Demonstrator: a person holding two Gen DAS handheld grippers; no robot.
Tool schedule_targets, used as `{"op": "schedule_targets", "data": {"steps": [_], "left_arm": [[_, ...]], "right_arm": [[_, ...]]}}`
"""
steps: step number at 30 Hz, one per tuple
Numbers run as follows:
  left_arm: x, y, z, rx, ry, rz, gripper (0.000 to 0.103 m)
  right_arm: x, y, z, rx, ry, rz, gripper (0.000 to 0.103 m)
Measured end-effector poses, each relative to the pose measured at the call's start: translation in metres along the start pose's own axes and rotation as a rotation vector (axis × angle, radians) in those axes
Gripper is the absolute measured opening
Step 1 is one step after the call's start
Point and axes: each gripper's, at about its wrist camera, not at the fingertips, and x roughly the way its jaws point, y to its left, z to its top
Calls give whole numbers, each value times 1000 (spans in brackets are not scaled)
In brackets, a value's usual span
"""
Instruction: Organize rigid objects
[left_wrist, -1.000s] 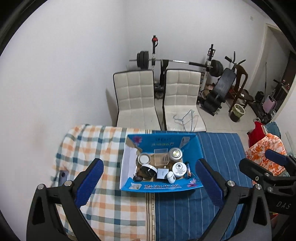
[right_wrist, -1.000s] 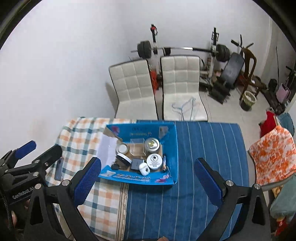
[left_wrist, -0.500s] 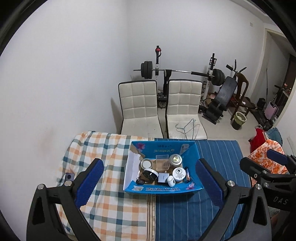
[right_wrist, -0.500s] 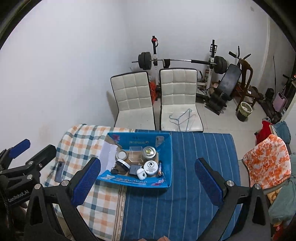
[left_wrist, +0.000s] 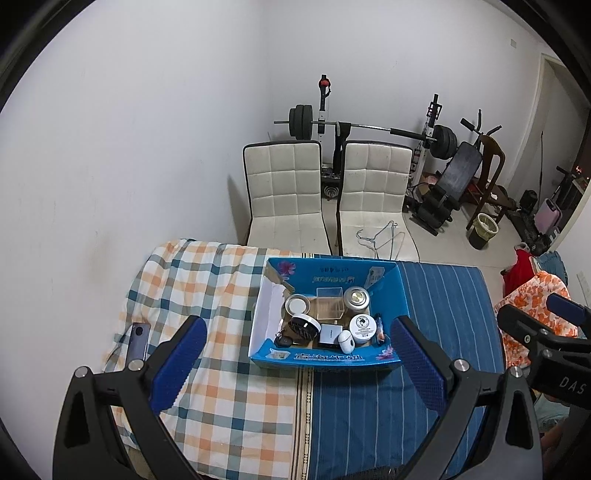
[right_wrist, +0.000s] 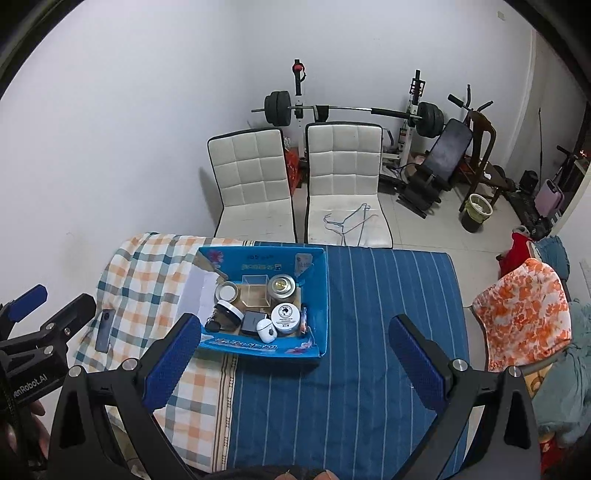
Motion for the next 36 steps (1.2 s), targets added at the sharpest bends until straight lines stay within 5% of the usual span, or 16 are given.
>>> {"op": "schedule_targets", "data": {"steps": [36], "left_arm": [[3,2,-14,-24,46,-3,102]], "right_arm": [[9,1,-22,-16,63,-8,103]]}}
